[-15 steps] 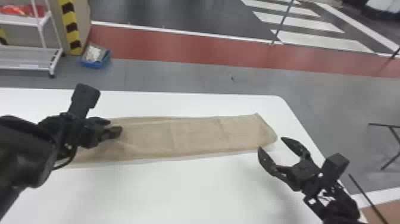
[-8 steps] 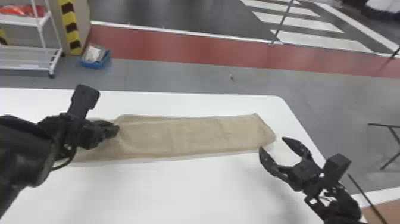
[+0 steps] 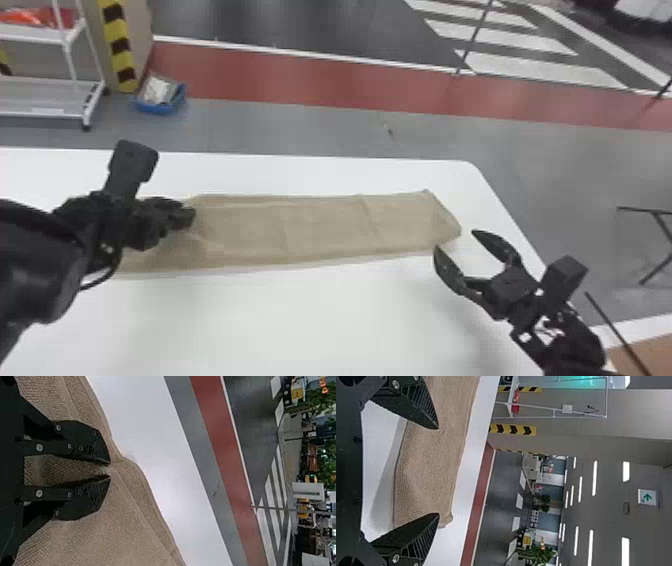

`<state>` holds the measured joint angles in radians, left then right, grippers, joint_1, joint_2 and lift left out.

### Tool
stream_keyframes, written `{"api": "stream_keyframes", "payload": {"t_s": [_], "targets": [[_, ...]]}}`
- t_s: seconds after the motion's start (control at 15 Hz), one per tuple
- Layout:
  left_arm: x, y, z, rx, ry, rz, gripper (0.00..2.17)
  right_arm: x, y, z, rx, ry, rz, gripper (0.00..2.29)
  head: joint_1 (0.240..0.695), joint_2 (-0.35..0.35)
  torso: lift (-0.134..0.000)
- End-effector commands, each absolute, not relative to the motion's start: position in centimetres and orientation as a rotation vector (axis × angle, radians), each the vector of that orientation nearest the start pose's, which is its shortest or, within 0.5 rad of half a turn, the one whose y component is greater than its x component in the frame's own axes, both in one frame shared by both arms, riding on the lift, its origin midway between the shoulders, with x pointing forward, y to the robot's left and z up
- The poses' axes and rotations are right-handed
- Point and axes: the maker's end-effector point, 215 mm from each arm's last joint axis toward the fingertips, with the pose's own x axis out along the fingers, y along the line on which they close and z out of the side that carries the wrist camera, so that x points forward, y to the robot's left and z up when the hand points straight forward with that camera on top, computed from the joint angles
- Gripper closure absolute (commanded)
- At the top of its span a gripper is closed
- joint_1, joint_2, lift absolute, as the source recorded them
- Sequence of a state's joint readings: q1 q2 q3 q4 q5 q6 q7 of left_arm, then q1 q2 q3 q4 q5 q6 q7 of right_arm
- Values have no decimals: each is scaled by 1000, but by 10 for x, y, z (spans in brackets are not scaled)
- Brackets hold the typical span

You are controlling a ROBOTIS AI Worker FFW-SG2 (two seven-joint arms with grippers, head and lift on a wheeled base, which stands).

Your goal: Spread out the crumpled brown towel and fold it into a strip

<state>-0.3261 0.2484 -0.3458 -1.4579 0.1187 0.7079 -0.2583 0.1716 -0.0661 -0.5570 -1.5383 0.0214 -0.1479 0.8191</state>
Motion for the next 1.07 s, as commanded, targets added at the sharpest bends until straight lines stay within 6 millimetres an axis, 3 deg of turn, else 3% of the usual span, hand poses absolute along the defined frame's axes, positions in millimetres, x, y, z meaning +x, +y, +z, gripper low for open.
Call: {"api": "stream_keyframes", "payload": {"t_s": [0.0, 0.2, 0.33, 0.53, 0.73, 1.0], "targets": [[618, 152, -433, 168, 553, -417, 579, 470, -393, -400, -134, 102, 279, 113, 695, -259, -124], [632, 186, -413, 107, 500, -358, 549, 481, -398, -393, -146, 104, 282, 113, 695, -233, -124], [641, 221, -409, 121, 481, -292, 488, 497, -410, -396, -103, 170, 276, 113, 695, -216, -124], [646, 263, -409, 83, 486, -220, 488, 548, -434, -380, -63, 222, 258, 113, 695, -175, -124], [647, 297, -416, 32, 503, -153, 488, 588, -436, -363, -60, 232, 234, 130, 695, -154, -124], [640, 323, -426, 12, 529, -127, 488, 597, -449, -364, -42, 201, 154, 130, 695, -116, -124]]}}
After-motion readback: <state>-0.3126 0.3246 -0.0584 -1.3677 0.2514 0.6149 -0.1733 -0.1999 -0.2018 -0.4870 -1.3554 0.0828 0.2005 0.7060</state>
